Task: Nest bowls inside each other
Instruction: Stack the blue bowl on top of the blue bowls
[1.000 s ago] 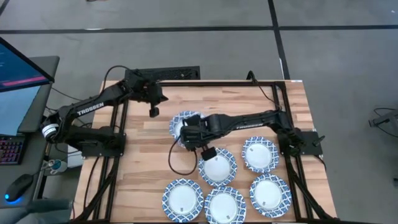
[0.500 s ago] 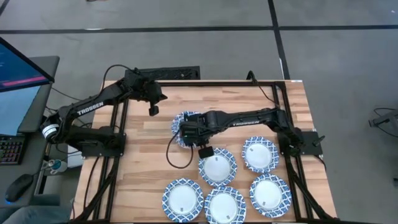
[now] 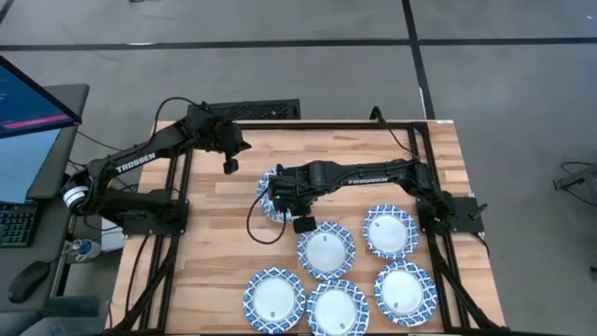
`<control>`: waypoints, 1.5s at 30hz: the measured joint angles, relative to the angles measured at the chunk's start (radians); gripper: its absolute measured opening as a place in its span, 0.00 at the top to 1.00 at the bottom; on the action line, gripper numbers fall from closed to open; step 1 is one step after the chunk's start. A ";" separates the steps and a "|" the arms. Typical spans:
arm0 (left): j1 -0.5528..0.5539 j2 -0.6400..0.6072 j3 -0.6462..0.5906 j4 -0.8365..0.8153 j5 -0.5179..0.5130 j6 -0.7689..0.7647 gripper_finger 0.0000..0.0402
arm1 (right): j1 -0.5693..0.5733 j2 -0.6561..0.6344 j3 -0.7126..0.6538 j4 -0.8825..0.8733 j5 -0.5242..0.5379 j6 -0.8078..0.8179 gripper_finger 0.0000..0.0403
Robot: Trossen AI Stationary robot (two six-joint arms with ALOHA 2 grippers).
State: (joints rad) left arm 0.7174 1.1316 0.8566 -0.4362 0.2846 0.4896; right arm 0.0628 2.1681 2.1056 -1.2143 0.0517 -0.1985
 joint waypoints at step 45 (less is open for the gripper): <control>0.002 0.000 0.000 -0.018 0.016 0.001 1.00 | -0.019 0.068 0.001 0.162 -0.009 0.165 0.93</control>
State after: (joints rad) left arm 0.7195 1.1316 0.8566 -0.4545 0.3010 0.4904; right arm 0.0434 2.2360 2.1063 -1.0526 0.0428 -0.0336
